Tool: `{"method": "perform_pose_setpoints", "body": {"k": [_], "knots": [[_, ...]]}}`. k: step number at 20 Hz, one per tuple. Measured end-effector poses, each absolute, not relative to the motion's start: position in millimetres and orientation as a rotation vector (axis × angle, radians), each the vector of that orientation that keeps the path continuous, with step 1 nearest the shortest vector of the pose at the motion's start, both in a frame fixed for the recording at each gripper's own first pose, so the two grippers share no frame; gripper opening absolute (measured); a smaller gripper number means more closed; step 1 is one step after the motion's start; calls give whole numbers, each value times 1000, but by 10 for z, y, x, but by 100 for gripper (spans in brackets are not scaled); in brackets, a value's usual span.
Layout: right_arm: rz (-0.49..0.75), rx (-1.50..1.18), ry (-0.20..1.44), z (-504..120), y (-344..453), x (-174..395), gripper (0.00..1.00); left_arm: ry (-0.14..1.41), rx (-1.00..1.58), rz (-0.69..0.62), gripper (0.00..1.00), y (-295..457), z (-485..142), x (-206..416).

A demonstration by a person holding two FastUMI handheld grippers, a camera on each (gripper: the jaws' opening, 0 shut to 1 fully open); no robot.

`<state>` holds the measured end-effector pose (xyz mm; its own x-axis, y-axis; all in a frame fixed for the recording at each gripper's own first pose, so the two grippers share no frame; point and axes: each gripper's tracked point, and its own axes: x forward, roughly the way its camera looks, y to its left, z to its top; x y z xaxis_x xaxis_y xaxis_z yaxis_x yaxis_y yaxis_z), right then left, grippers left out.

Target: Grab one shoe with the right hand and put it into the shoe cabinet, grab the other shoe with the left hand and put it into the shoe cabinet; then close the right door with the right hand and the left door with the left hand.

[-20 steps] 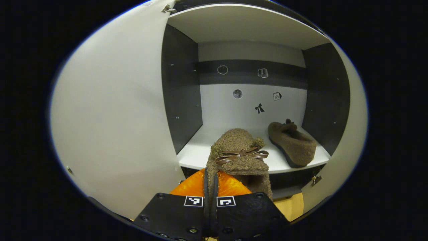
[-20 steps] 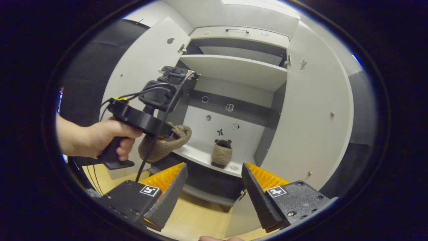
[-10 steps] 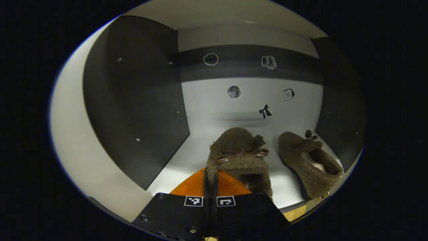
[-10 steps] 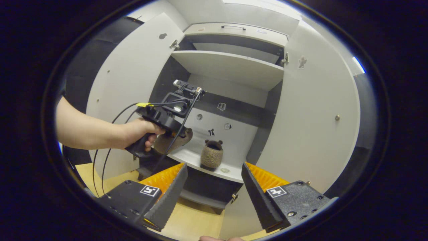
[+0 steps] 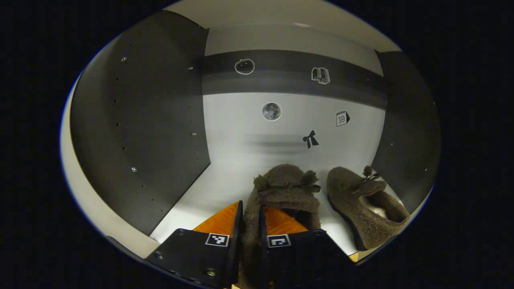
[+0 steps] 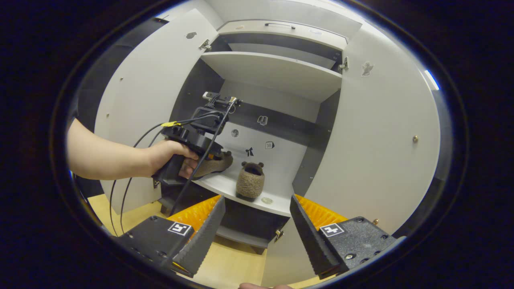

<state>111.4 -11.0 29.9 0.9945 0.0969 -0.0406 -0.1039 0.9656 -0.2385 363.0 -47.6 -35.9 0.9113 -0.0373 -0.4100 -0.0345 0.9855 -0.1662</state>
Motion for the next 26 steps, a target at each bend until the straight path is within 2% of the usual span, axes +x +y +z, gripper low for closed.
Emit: {"method": "perform_pose_setpoints", "body": {"k": [1,3,5,6,8,9,10,15,16,17,23,24,25,26], "knots": [[105,-245,25,313,-99,1123,100,441,-185,12,28,-422,-393,3646],[110,-244,19,345,-88,1134,100,479,-213,16,29,-409,-418,3636],[110,-231,9,376,-115,1151,100,494,-200,-49,29,-514,-362,3591],[110,-220,7,382,-124,1162,100,484,-166,-48,48,-500,-303,3587],[119,-195,13,353,-119,1184,100,470,-112,-39,52,-455,-212,3570],[125,-187,16,344,-112,1189,100,485,-111,-38,63,-483,-218,3548],[128,-180,13,350,-116,1196,100,491,-120,-43,54,-498,-214,3523],[155,-175,2,372,-80,1214,100,380,-198,-54,53,-480,146,3324],[160,-173,4,362,-76,1219,100,357,-201,-47,60,-454,223,3283],[165,-170,6,358,-69,1220,100,344,-210,-44,82,-427,275,3202],[205,-168,-6,398,-25,1195,100,272,-269,-56,88,-379,543,2804],[212,-173,-11,412,-19,1189,100,237,-274,-58,73,-365,623,2711],[217,-178,-17,440,-24,1179,100,202,-284,-70,87,-378,721,2573],[223,-179,-27,478,-24,1175,100,170,-294,-116,87,-453,808,2414]]}}
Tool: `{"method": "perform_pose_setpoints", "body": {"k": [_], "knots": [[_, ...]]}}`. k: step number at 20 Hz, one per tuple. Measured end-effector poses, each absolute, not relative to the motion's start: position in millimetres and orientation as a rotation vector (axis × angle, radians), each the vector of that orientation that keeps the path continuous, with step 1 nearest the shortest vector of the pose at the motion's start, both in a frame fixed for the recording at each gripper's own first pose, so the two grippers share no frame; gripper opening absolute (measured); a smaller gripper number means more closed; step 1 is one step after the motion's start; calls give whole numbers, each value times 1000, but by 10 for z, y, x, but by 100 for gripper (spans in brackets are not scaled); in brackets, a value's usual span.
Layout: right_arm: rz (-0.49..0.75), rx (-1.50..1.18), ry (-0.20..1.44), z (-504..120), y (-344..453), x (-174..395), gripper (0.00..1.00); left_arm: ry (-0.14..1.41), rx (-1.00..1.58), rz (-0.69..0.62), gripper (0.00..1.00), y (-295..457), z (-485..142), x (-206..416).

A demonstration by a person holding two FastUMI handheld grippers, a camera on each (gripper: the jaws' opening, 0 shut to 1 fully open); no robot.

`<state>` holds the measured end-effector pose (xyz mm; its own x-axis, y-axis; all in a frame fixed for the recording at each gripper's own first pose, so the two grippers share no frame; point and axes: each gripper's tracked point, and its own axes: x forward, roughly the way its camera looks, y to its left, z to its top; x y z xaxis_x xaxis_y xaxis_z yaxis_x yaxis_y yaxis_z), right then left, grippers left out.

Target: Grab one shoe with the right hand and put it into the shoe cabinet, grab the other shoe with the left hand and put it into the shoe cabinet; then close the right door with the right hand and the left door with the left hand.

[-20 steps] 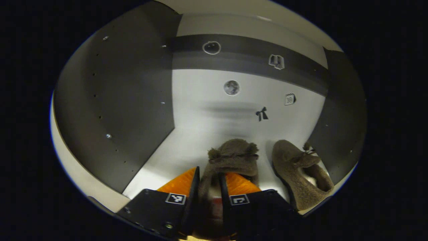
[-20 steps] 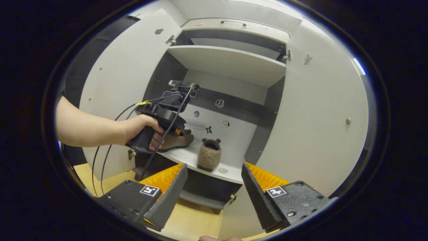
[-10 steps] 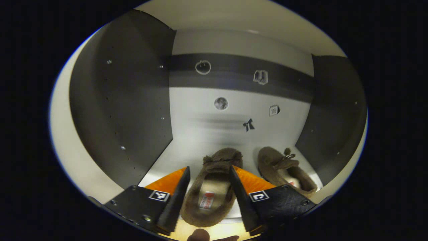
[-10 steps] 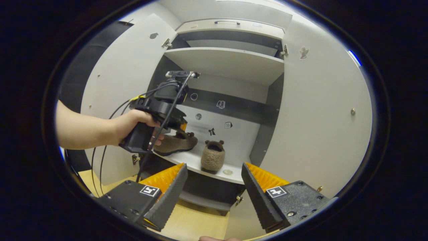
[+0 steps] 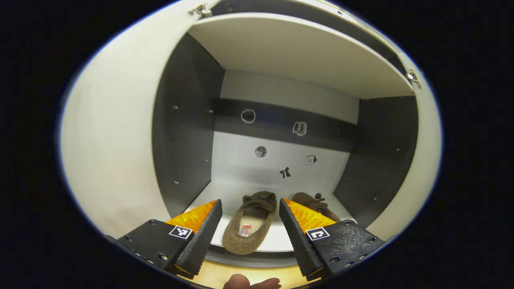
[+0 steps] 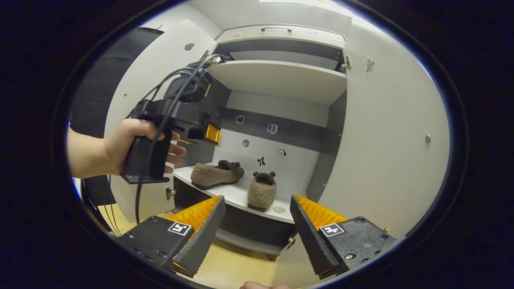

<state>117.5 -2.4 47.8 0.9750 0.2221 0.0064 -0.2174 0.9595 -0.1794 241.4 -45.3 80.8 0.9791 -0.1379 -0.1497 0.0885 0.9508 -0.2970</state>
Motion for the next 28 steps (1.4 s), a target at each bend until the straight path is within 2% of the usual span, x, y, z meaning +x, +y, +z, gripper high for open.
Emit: {"method": "perform_pose_setpoints", "body": {"k": [3,5,11,16,21,28], "knots": [[239,-177,-51,584,-42,1156,100,20,-320,-180,87,-504,1122,1943],[251,-182,-59,611,-57,1136,100,-40,-316,-163,87,-470,1210,1591],[326,-182,-116,740,-55,915,100,-18,-279,-102,87,-371,1055,867],[349,-171,-252,1308,-118,448,100,-10,-310,-60,87,-343,926,577],[253,-167,-398,1903,-520,68,100,-55,-279,-78,87,-497,1084,583],[2,-109,-534,2255,-1418,-358,100,-82,-306,-168,87,-994,1235,667]]}}
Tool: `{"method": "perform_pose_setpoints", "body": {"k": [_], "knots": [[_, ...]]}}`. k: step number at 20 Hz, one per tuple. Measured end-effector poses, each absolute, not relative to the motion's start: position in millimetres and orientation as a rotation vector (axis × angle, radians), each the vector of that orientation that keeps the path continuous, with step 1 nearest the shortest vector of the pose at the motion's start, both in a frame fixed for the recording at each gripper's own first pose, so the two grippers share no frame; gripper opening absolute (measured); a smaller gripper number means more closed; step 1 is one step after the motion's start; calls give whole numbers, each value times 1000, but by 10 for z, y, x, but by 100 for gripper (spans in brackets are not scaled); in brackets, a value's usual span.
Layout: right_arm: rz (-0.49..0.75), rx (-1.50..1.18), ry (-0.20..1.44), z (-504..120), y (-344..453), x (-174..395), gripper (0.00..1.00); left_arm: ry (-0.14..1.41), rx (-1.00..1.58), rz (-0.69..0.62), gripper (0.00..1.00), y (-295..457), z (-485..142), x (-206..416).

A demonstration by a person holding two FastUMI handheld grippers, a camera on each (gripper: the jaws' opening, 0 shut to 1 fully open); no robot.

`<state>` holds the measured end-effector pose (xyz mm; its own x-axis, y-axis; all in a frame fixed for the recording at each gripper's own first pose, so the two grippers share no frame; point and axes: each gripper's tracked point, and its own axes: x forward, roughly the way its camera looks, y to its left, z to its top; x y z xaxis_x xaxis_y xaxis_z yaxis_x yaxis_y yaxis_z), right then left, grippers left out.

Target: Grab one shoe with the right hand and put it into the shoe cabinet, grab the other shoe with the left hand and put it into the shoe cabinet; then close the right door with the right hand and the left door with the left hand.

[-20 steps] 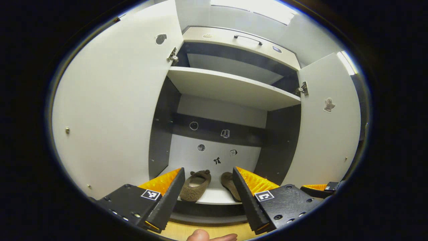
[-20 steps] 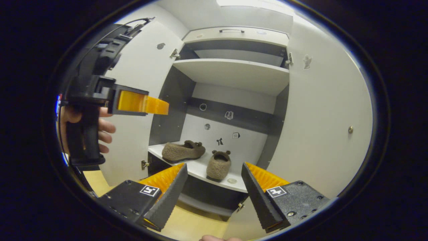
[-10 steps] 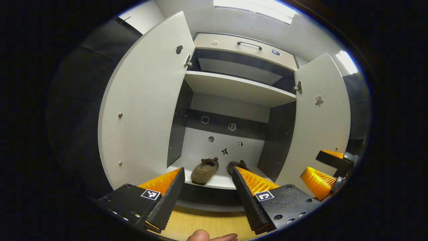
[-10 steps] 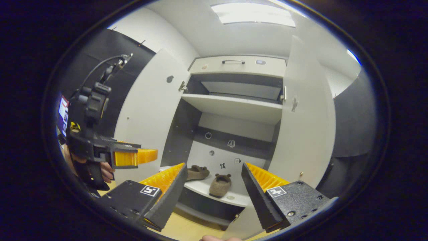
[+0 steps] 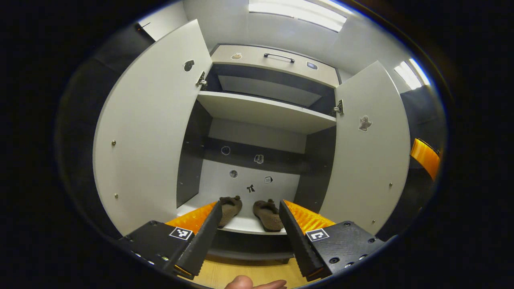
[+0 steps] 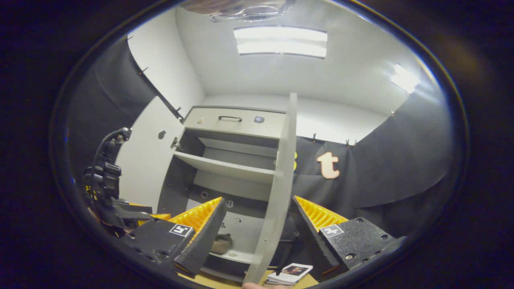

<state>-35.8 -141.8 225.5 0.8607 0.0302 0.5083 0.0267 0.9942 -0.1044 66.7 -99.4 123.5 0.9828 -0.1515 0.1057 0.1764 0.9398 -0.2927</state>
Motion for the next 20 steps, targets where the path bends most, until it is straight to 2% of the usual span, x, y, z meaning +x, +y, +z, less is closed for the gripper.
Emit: {"method": "perform_pose_setpoints", "body": {"k": [6,10,15,17,20], "knots": [[-156,-110,-433,1944,-2119,-241,100,-71,-273,-219,87,-1227,1231,685],[-140,-151,-283,1489,-2208,-5,100,-48,-264,-230,87,-1279,1166,739],[-43,-155,-169,1156,-1961,276,100,-21,-258,-229,87,-1297,1060,775],[-24,-147,-143,1085,-1938,322,93,-23,-257,-217,87,-1258,1039,789],[-1,-94,-126,1091,-1866,319,92,-12,-269,-204,87,-1215,982,812]]}}
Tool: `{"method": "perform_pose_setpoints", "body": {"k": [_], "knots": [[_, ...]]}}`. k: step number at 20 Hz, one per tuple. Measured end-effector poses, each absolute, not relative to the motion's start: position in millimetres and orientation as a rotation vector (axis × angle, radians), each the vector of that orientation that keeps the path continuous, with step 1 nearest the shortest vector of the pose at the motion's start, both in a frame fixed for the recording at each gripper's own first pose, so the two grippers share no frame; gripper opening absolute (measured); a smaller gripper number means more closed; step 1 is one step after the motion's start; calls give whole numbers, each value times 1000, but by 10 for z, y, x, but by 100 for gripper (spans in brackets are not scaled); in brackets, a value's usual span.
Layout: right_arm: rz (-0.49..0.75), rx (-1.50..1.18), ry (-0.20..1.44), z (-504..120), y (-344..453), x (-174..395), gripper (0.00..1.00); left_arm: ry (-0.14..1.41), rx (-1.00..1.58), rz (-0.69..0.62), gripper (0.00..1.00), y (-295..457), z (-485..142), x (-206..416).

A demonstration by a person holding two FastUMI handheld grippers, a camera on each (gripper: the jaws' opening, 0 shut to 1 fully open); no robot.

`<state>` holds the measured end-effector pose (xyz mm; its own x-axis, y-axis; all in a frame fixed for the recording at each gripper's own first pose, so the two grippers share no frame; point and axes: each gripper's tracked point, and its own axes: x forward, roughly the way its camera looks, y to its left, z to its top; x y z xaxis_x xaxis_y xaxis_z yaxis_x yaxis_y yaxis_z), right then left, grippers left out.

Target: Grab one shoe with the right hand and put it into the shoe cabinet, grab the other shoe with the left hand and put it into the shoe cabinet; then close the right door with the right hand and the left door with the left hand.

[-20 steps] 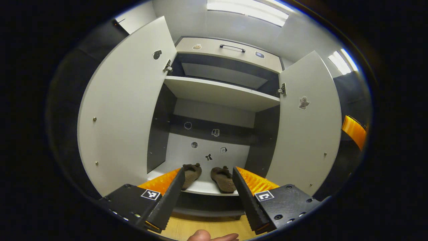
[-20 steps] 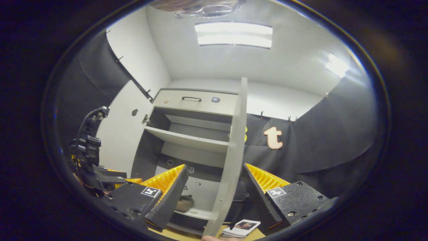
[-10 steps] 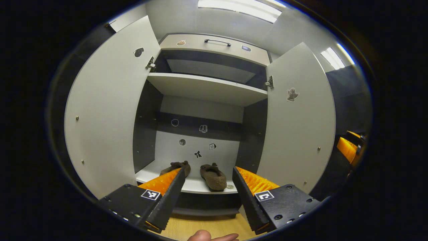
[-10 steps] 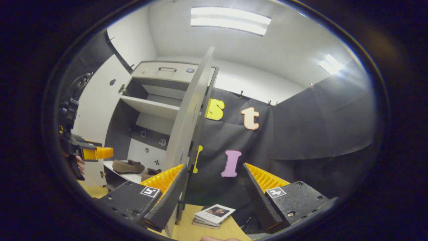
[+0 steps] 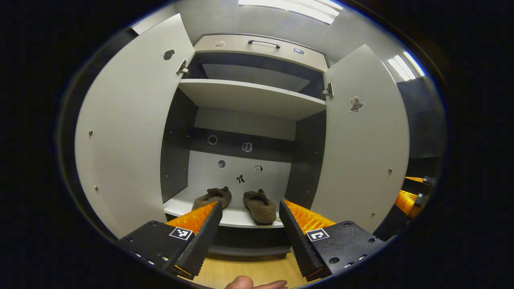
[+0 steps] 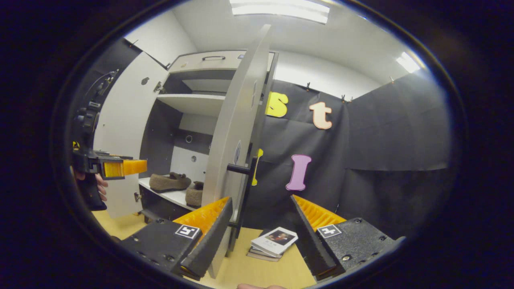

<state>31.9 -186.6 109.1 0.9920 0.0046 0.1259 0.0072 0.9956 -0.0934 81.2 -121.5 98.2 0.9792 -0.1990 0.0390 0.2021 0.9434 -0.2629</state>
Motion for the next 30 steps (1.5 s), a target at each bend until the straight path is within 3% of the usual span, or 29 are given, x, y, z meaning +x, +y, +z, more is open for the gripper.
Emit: {"method": "perform_pose_setpoints", "body": {"k": [10,20,25,30], "knots": [[184,-76,-125,1112,-1226,452,91,18,-266,-148,87,-911,845,857],[292,-80,-134,1167,-694,672,90,45,-269,-28,87,-351,625,724],[362,-205,-116,1033,-230,789,92,44,-252,13,87,-120,565,682],[321,-405,-140,1006,66,939,94,68,-238,27,87,84,498,661]]}}
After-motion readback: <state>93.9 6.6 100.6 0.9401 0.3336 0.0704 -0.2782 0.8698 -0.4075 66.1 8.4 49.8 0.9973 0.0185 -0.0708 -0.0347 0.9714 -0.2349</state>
